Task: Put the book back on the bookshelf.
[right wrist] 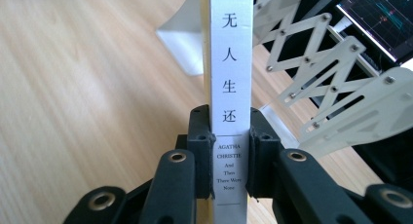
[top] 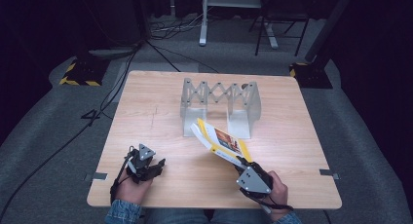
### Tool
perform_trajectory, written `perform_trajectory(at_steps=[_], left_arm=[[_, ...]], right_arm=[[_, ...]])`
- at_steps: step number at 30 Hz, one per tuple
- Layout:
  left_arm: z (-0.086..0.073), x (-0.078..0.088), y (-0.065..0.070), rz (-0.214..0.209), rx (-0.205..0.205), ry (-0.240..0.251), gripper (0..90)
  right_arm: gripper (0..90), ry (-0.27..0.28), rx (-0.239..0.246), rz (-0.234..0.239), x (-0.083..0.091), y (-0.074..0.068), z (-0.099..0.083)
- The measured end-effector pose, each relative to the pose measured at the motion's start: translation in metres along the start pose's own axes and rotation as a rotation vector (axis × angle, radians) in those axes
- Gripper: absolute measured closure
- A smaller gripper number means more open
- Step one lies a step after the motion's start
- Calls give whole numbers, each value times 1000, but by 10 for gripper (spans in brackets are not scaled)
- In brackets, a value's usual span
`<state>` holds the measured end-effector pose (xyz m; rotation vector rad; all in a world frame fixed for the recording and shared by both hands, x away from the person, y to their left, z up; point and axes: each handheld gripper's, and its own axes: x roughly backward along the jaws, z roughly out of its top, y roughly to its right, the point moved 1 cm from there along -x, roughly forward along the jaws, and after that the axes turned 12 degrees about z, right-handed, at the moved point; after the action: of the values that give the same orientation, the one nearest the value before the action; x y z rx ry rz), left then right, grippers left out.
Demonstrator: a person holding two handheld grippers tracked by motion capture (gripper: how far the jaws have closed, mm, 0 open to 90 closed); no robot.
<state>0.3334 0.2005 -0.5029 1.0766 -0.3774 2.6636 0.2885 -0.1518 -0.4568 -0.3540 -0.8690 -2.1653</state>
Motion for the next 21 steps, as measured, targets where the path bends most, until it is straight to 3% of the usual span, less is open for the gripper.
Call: perform_trajectory(at_steps=[5, 9, 12, 21], left_arm=[[0, -3, 1, 9, -15, -6, 462], [-1, -6, -1, -12, 20, -4, 453], [-1, -6, 0, -10, 13, 6, 447], [-2, -7, 1, -11, 15, 21, 433]], right_arm=[[763, 47, -55, -2, 9, 10, 3], [763, 76, -92, -10, 15, 17, 6], [763, 88, -109, -28, 19, 22, 8], [763, 125, -113, -62, 26, 31, 18]])
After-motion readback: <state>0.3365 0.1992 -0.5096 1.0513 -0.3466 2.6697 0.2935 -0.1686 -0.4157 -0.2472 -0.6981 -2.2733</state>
